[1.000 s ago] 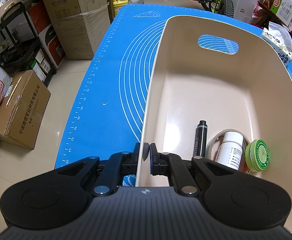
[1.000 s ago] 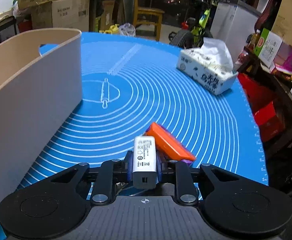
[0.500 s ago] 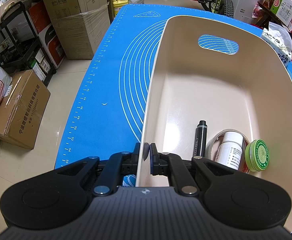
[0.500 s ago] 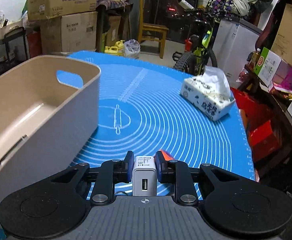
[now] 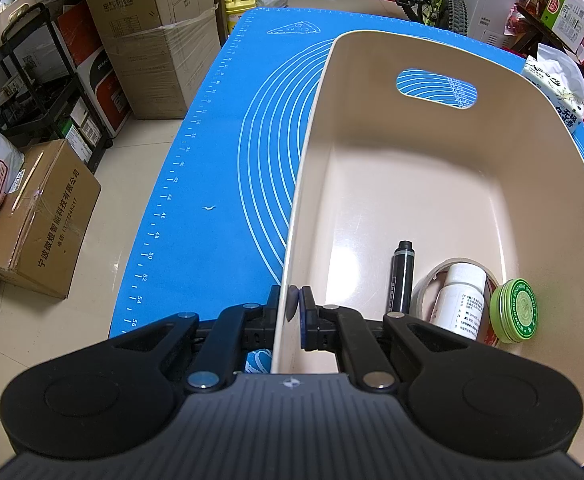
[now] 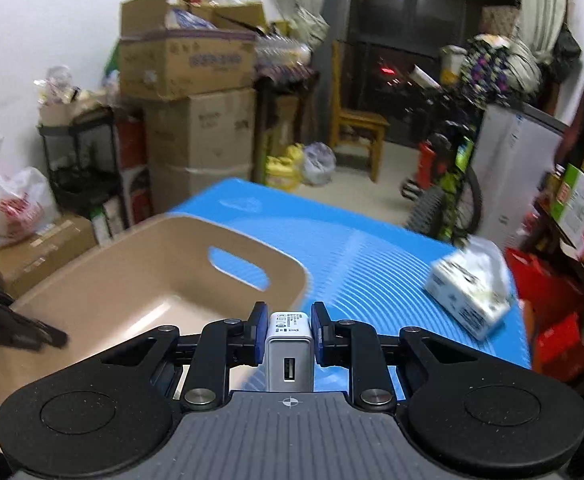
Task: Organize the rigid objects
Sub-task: 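Carry the white charger into the basket and open the right gripper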
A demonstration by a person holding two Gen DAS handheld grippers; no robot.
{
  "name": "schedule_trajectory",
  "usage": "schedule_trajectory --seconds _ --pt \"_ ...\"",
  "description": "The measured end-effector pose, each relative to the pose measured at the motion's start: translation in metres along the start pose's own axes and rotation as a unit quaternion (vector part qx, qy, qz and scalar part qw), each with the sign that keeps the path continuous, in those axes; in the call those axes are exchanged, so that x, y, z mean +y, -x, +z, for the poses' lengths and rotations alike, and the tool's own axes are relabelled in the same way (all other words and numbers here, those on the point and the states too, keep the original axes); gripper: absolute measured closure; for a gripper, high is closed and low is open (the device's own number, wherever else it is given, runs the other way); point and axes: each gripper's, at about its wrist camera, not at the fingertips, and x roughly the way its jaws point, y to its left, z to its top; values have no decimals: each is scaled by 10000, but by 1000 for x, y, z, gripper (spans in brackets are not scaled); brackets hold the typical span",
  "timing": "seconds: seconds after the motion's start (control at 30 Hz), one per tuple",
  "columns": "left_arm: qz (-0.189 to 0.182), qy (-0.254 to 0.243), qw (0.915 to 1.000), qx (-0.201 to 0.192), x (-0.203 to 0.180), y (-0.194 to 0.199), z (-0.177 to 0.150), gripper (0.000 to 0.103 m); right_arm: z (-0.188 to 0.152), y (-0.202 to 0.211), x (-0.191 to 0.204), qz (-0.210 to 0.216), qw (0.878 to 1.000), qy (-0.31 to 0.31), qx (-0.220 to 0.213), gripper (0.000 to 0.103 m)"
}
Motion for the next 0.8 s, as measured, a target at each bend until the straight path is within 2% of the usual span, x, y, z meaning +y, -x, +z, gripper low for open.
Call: schedule_trajectory --seconds 0.23,0.43,0.8 --pt "-4 6 10000 -2 -1 0 0 94 7 -11 37 392 9992 57 -13 71" --pt "-9 8 10000 -3 -1 0 0 94 -7 -31 60 662 9967 153 455 71" --pt "0 3 10000 -2 -1 0 0 94 -29 -47 81 729 9898 461 1135 71"
